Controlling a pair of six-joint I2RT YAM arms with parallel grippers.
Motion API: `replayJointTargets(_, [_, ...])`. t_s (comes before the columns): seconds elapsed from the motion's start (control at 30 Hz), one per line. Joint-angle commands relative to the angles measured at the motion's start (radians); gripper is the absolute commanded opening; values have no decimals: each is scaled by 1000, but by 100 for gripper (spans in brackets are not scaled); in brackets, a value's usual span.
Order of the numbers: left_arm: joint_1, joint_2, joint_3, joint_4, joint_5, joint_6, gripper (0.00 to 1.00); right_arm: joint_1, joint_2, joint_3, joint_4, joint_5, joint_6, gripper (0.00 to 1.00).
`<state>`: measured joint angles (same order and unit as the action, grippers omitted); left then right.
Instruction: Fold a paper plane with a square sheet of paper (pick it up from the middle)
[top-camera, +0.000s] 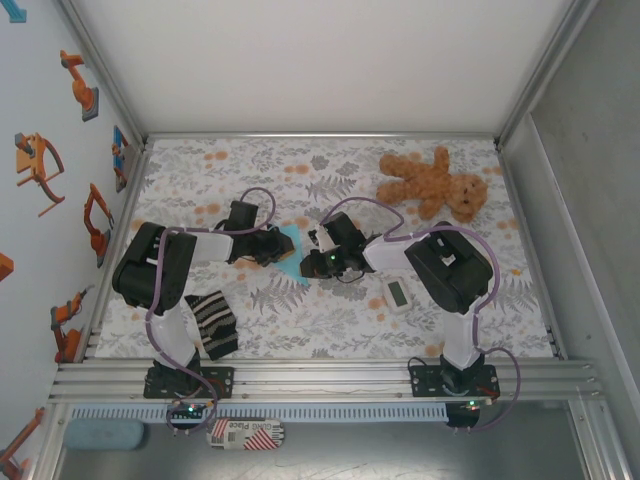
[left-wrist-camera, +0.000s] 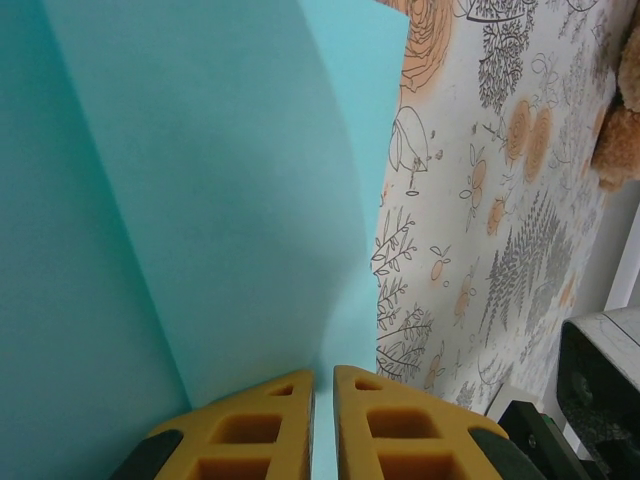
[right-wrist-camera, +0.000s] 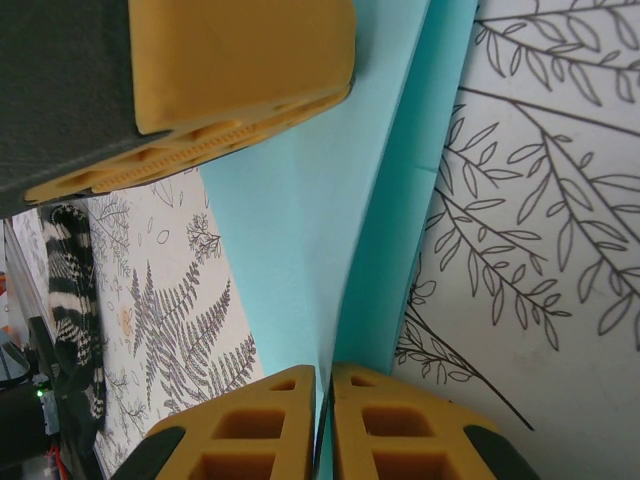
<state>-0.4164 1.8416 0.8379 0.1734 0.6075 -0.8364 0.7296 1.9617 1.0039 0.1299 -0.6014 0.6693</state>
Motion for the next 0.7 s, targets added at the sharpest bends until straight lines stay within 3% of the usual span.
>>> replayJointTargets(0.0, [5,12,17,-22,15,17,13,-2,28,-7,-82,22,-14,12])
replayJointTargets(0.67, [6,22,21,-29,15,23,13,-15,-141,-72,-2,11,102,22])
